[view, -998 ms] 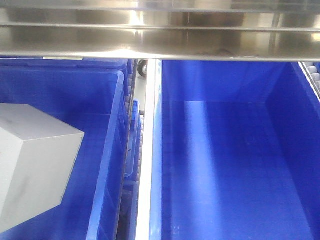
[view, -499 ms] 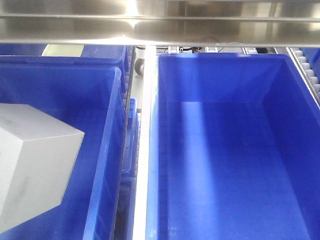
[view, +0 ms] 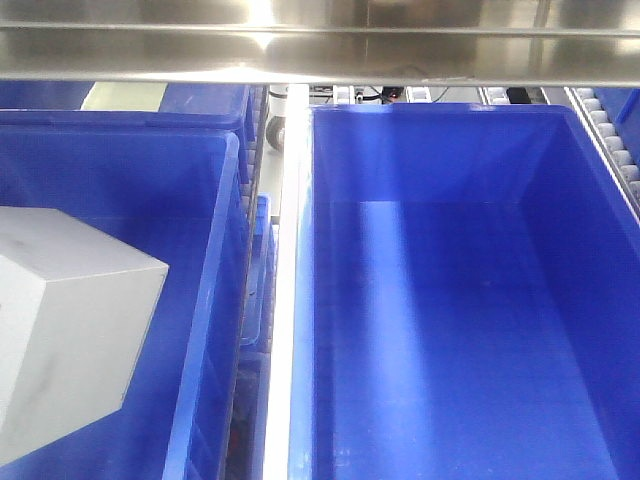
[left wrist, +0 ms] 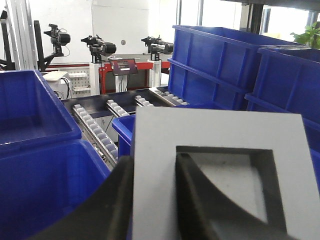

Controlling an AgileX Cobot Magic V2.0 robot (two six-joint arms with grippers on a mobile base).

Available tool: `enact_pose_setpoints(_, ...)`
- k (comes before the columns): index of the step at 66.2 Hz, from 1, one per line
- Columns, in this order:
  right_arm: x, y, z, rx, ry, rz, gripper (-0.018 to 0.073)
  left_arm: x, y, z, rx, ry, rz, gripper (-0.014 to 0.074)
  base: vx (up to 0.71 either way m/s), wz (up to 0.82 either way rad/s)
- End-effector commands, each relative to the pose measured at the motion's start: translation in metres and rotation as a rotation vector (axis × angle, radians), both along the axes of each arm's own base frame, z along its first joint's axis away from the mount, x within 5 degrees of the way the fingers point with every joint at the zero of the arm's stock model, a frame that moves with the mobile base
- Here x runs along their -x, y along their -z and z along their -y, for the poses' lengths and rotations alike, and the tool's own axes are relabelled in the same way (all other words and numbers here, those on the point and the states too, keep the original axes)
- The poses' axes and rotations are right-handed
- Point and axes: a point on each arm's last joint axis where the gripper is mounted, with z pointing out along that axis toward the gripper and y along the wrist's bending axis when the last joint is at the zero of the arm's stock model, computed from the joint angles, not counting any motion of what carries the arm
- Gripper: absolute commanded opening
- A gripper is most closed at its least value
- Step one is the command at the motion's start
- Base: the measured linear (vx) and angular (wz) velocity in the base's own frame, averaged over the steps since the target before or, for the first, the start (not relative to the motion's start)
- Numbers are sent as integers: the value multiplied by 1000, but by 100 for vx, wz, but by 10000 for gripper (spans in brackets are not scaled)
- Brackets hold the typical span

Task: Sort gray base to blue bin

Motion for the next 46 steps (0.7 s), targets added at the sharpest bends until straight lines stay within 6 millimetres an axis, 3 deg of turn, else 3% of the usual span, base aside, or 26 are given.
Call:
enact_pose_setpoints(1,-2,1,0,19,2,10,-5,1,-18,-3,82,-16,96,-6,0,0)
enact_pose_setpoints(46,-2,1,0,19,2,10,-5,1,-18,-3,83,-16,96,-6,0,0)
